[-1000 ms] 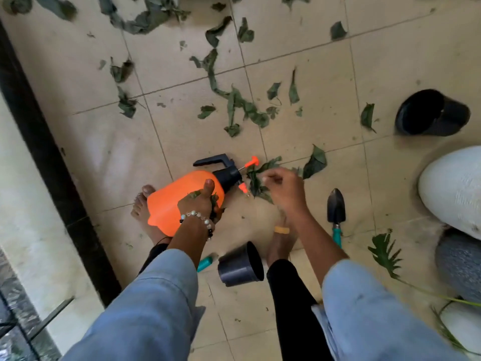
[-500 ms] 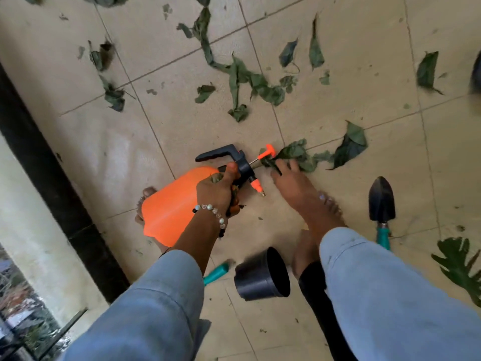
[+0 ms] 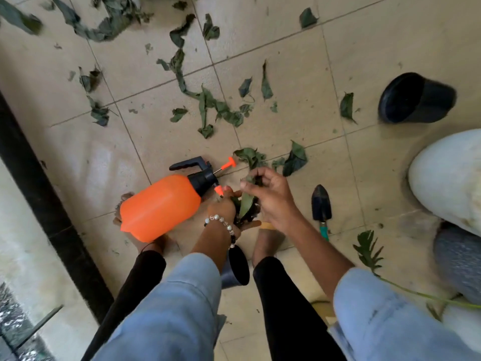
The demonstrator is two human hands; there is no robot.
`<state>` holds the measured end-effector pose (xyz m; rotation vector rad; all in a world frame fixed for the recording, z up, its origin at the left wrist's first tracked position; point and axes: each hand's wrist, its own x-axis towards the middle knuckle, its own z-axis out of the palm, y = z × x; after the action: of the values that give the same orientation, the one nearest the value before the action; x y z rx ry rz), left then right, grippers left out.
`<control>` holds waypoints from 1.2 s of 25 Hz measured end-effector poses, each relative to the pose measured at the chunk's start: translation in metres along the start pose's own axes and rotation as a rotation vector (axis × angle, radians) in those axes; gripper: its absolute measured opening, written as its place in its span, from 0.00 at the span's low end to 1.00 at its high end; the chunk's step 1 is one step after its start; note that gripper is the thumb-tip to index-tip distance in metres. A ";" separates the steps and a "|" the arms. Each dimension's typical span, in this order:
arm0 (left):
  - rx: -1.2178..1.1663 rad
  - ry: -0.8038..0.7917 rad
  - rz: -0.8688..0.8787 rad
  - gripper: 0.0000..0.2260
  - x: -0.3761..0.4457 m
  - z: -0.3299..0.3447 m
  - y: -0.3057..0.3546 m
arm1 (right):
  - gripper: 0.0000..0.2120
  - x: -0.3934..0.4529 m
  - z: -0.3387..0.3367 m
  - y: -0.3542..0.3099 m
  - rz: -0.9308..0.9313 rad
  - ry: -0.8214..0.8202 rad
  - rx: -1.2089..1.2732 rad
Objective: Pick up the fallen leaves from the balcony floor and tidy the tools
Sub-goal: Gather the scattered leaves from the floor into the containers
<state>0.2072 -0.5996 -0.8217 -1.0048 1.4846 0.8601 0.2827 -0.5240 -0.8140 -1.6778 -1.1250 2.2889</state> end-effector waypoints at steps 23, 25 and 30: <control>0.116 0.178 0.214 0.14 0.019 0.016 0.013 | 0.21 0.082 -0.107 0.008 0.112 0.488 -0.846; 0.146 0.184 0.233 0.15 0.026 0.014 0.014 | 0.32 0.106 -0.106 0.020 0.128 0.457 -0.972; 0.247 0.166 0.271 0.15 0.053 0.011 0.020 | 0.22 0.139 -0.104 0.047 -0.057 0.524 -1.257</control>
<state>0.1908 -0.5888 -0.8758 -0.7154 1.8485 0.7717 0.3324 -0.4402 -0.9653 -2.2143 -2.5733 0.8284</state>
